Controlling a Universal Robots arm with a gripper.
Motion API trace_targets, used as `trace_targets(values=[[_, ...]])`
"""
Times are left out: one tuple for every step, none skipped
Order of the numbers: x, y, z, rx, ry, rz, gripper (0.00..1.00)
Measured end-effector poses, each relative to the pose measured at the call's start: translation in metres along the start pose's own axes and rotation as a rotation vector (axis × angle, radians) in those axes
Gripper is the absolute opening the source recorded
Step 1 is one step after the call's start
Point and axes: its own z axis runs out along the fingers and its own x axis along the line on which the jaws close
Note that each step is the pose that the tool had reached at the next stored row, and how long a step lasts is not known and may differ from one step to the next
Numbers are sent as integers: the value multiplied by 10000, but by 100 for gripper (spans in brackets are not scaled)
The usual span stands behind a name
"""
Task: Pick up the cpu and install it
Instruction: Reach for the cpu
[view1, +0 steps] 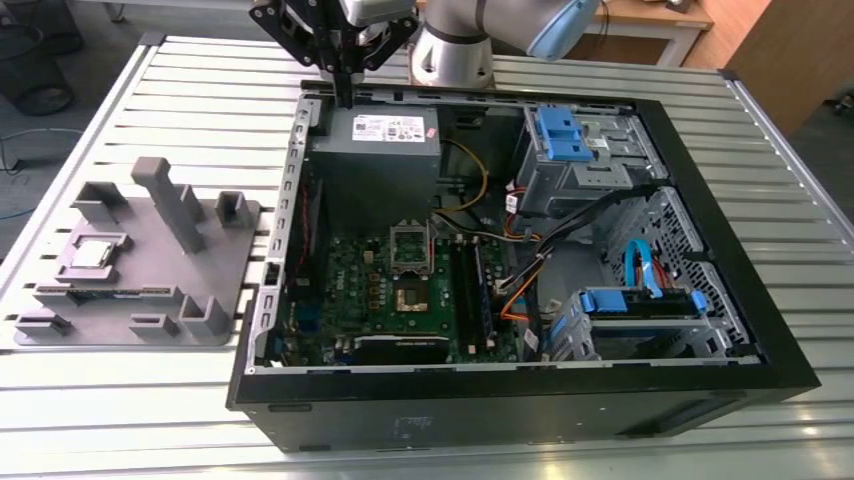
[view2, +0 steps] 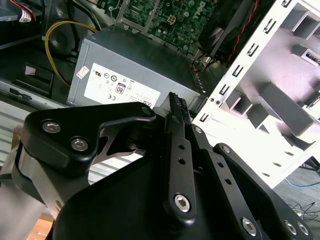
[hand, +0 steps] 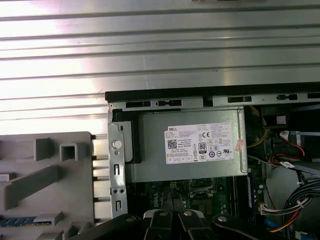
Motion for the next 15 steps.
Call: trace_targets(values=[[0, 0, 0, 0, 0, 0, 11], [0, 0, 0, 0, 0, 0, 11], [0, 0, 0, 0, 0, 0, 11], [1, 0, 0, 0, 0, 0, 11], [1, 0, 0, 0, 0, 0, 11], [1, 0, 0, 0, 0, 0, 11], [1, 0, 0, 0, 0, 0, 11], [1, 0, 0, 0, 0, 0, 11], [6, -1, 0, 0, 0, 2, 11], [14, -2, -1, 0, 0, 2, 11], [25, -2, -1, 0, 0, 1, 11], [36, -3, -1, 0, 1, 0, 11], [46, -3, -1, 0, 0, 1, 11], [54, -4, -1, 0, 0, 1, 11], [63, -5, -1, 0, 0, 0, 11]])
